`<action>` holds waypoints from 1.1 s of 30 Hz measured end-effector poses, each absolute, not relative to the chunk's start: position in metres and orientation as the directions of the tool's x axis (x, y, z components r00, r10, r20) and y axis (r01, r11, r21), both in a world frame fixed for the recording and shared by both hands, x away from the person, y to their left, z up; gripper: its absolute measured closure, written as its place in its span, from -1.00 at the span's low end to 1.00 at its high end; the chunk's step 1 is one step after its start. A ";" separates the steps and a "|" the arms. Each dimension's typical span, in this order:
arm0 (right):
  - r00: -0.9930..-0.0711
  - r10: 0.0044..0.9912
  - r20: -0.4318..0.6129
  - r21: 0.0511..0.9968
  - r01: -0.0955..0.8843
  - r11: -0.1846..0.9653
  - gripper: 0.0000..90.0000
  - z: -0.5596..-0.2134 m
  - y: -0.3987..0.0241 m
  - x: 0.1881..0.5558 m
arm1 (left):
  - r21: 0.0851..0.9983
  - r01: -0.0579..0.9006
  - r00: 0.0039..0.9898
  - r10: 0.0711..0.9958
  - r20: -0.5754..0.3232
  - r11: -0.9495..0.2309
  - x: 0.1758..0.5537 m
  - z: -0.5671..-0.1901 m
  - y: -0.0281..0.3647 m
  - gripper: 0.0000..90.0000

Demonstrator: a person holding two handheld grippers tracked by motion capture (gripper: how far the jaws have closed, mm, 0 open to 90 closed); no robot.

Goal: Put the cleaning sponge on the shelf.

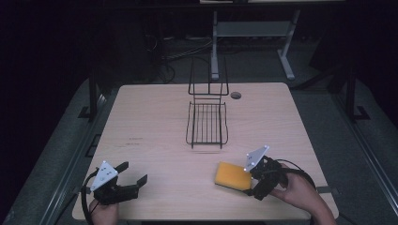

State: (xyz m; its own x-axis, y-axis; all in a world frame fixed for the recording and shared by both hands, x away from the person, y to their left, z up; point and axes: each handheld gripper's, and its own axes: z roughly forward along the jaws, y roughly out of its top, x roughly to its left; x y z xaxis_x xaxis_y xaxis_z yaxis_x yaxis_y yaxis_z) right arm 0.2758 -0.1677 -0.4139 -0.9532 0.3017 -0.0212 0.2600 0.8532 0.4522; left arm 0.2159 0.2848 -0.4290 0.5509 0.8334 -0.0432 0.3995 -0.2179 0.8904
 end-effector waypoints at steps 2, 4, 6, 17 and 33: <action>-0.953 0.302 -0.016 0.450 0.263 0.853 -0.67 -0.414 -0.167 0.277 | 0.891 0.400 0.551 0.833 -0.044 -0.217 0.216 -0.429 0.285 -0.72; -0.955 0.298 -0.016 0.449 0.259 0.855 -0.67 -0.415 -0.165 0.278 | 0.891 0.398 0.552 0.833 -0.042 -0.219 0.216 -0.429 0.285 -0.72; -0.954 0.298 -0.015 0.449 0.260 0.855 -0.67 -0.414 -0.164 0.278 | 0.891 0.398 0.552 0.833 -0.042 -0.219 0.216 -0.429 0.285 -0.72; -0.955 0.295 -0.023 0.447 0.255 0.858 -0.67 -0.412 -0.154 0.285 | 0.892 0.398 0.547 0.836 -0.042 -0.216 0.216 -0.428 0.287 -0.72; -0.959 0.284 -0.013 0.435 0.250 0.865 -0.67 -0.414 -0.142 0.293 | 0.892 0.398 0.549 0.835 -0.042 -0.217 0.216 -0.428 0.286 -0.72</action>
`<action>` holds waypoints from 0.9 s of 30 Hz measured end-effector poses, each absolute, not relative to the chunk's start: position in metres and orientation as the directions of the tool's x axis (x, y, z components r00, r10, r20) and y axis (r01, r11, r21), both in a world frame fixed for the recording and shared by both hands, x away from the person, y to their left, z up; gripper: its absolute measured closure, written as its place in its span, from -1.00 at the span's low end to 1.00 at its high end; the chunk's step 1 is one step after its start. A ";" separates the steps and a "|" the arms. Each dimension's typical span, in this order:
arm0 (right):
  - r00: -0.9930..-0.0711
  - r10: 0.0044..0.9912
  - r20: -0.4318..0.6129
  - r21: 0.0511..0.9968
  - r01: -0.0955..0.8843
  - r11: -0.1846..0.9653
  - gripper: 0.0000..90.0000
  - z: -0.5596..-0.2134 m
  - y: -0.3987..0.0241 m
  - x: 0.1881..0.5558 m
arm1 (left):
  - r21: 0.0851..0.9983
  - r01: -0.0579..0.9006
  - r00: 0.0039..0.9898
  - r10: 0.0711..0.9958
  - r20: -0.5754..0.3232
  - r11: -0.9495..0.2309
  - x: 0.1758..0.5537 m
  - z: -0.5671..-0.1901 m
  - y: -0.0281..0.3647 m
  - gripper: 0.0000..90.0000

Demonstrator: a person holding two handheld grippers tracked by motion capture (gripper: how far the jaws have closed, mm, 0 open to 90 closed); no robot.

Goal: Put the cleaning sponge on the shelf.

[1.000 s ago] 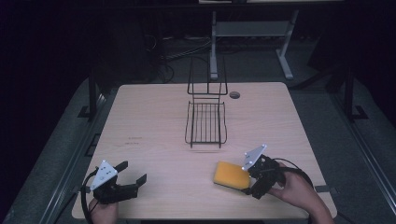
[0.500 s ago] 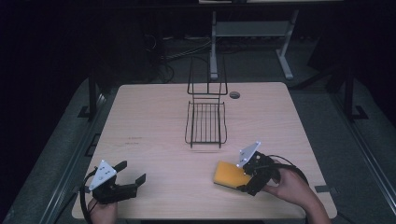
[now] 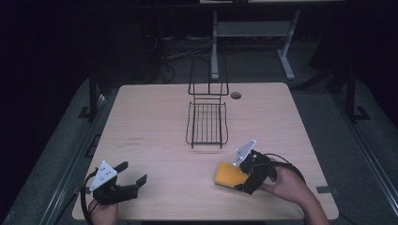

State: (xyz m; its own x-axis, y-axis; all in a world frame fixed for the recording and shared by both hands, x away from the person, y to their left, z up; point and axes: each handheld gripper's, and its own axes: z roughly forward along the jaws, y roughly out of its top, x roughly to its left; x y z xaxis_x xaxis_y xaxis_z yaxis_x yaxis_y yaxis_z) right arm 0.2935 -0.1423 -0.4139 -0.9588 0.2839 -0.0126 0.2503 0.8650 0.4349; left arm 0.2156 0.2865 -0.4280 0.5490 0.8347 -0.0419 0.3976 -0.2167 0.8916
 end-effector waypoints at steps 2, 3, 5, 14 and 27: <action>-0.959 0.283 -0.009 0.432 0.252 0.866 -0.67 -0.414 -0.141 0.295 | 0.891 0.398 0.549 0.835 -0.042 -0.217 0.216 -0.428 0.287 -0.71; -0.959 0.284 -0.005 0.432 0.254 0.865 -0.67 -0.415 -0.140 0.296 | 0.891 0.399 0.549 0.835 -0.043 -0.216 0.216 -0.428 0.287 -0.71; -0.960 0.279 -0.004 0.427 0.250 0.869 -0.67 -0.417 -0.139 0.297 | 0.891 0.398 0.549 0.835 -0.043 -0.216 0.216 -0.428 0.287 -0.72; -0.957 0.291 0.006 0.427 0.266 0.864 -0.67 -0.418 -0.140 0.301 | 0.892 0.398 0.550 0.834 -0.044 -0.215 0.216 -0.428 0.287 -0.72; -0.961 0.276 0.019 0.401 0.260 0.878 -0.67 -0.426 -0.129 0.306 | 0.894 0.398 0.546 0.836 -0.052 -0.204 0.215 -0.428 0.287 -0.72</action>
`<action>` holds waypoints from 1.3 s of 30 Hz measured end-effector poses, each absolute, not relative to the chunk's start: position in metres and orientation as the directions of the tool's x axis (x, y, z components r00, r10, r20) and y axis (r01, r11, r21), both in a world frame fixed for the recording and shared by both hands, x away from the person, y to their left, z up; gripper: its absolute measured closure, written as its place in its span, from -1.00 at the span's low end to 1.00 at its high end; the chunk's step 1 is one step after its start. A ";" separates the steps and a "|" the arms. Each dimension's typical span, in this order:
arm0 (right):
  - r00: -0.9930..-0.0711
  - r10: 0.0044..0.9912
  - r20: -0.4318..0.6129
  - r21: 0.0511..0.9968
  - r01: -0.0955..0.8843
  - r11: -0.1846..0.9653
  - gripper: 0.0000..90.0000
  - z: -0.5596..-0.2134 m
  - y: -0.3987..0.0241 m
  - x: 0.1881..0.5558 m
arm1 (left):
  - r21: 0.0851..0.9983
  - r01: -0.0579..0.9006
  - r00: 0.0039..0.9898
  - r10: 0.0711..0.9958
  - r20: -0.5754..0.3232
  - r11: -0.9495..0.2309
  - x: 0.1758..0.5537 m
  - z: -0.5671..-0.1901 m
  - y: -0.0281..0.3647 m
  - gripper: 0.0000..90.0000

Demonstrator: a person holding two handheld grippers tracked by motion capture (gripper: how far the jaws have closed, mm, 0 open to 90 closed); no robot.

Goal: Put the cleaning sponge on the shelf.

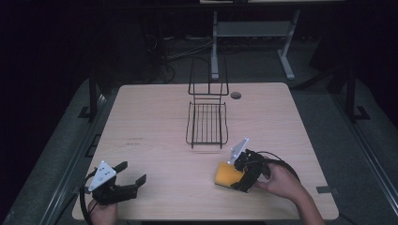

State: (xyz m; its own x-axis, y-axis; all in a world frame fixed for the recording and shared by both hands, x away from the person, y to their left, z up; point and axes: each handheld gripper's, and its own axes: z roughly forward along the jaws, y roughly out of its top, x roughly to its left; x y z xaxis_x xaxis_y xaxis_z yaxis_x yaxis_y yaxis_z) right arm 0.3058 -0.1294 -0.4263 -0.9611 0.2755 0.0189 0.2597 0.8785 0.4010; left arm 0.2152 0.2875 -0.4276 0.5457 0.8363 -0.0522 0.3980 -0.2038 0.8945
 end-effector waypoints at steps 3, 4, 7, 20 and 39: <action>-0.962 0.272 0.014 0.393 0.256 0.883 -0.67 -0.428 -0.128 0.306 | 0.895 0.397 0.547 0.835 -0.055 -0.202 0.215 -0.427 0.287 -0.72; -0.961 0.275 0.017 0.390 0.259 0.883 -0.67 -0.429 -0.128 0.307 | 0.896 0.396 0.548 0.835 -0.054 -0.202 0.215 -0.427 0.287 -0.72; -0.961 0.276 0.022 0.379 0.263 0.887 -0.67 -0.432 -0.127 0.308 | 0.895 0.396 0.550 0.834 -0.051 -0.206 0.215 -0.427 0.287 -0.72; -0.965 0.262 0.005 0.351 0.247 0.903 -0.66 -0.442 -0.122 0.307 | 0.896 0.394 0.550 0.833 -0.053 -0.204 0.215 -0.427 0.287 -0.72; -0.965 0.261 -0.013 0.342 0.241 0.908 -0.55 -0.445 -0.119 0.305 | 0.898 0.394 0.548 0.835 -0.059 -0.195 0.215 -0.427 0.289 -0.71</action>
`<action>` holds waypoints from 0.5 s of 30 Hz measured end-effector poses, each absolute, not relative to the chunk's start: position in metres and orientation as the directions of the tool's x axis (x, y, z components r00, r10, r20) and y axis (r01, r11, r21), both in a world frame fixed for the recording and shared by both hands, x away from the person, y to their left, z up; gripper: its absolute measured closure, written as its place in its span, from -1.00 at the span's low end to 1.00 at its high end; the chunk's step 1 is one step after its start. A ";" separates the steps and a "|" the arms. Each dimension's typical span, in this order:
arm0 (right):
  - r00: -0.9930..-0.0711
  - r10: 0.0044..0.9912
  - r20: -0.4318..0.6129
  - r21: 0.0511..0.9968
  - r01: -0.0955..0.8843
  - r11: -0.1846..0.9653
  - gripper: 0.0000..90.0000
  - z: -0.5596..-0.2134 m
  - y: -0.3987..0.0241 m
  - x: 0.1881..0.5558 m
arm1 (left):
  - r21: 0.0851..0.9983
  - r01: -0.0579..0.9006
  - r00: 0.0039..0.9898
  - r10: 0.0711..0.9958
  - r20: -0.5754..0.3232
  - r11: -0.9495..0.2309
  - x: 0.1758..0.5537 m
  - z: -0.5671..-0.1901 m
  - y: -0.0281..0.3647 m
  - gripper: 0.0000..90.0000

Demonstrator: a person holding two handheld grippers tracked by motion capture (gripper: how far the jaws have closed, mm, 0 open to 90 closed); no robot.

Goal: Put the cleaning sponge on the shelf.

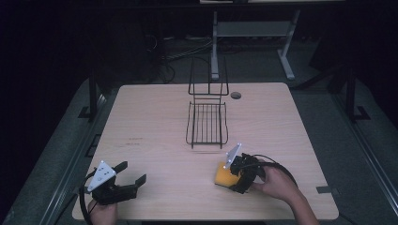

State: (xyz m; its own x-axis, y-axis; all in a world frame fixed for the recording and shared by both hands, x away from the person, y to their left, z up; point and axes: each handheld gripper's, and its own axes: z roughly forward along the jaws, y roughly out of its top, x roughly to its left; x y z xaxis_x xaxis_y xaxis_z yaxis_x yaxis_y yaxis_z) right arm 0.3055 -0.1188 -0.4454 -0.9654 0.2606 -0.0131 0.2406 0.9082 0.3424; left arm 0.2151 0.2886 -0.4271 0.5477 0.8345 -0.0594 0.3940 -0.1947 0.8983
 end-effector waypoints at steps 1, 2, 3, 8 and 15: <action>-0.967 0.255 -0.016 0.346 0.234 0.909 -0.55 -0.446 -0.118 0.306 | 0.899 0.394 0.546 0.835 -0.061 -0.192 0.215 -0.427 0.289 -0.72; -0.967 0.254 -0.017 0.347 0.233 0.908 -0.54 -0.446 -0.118 0.306 | 0.899 0.394 0.546 0.835 -0.061 -0.192 0.215 -0.427 0.289 -0.72; -0.967 0.254 -0.017 0.349 0.232 0.908 -0.53 -0.446 -0.118 0.306 | 0.898 0.395 0.546 0.835 -0.063 -0.191 0.215 -0.427 0.289 -0.71; -0.969 0.248 -0.019 0.351 0.226 0.909 -0.52 -0.446 -0.117 0.305 | 0.899 0.394 0.547 0.835 -0.061 -0.193 0.215 -0.427 0.289 -0.72; -0.972 0.235 -0.020 0.342 0.215 0.915 -0.52 -0.444 -0.115 0.305 | 0.898 0.396 0.547 0.835 -0.062 -0.193 0.215 -0.427 0.289 -0.72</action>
State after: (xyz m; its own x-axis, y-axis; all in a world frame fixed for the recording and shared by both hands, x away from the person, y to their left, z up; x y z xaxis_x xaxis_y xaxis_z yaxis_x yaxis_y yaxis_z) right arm 0.3050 -0.1147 -0.4439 -0.9717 0.2354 -0.0201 0.2145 0.9148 0.3422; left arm 0.2152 0.2888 -0.4273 0.5471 0.8348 -0.0615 0.3959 -0.1933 0.8977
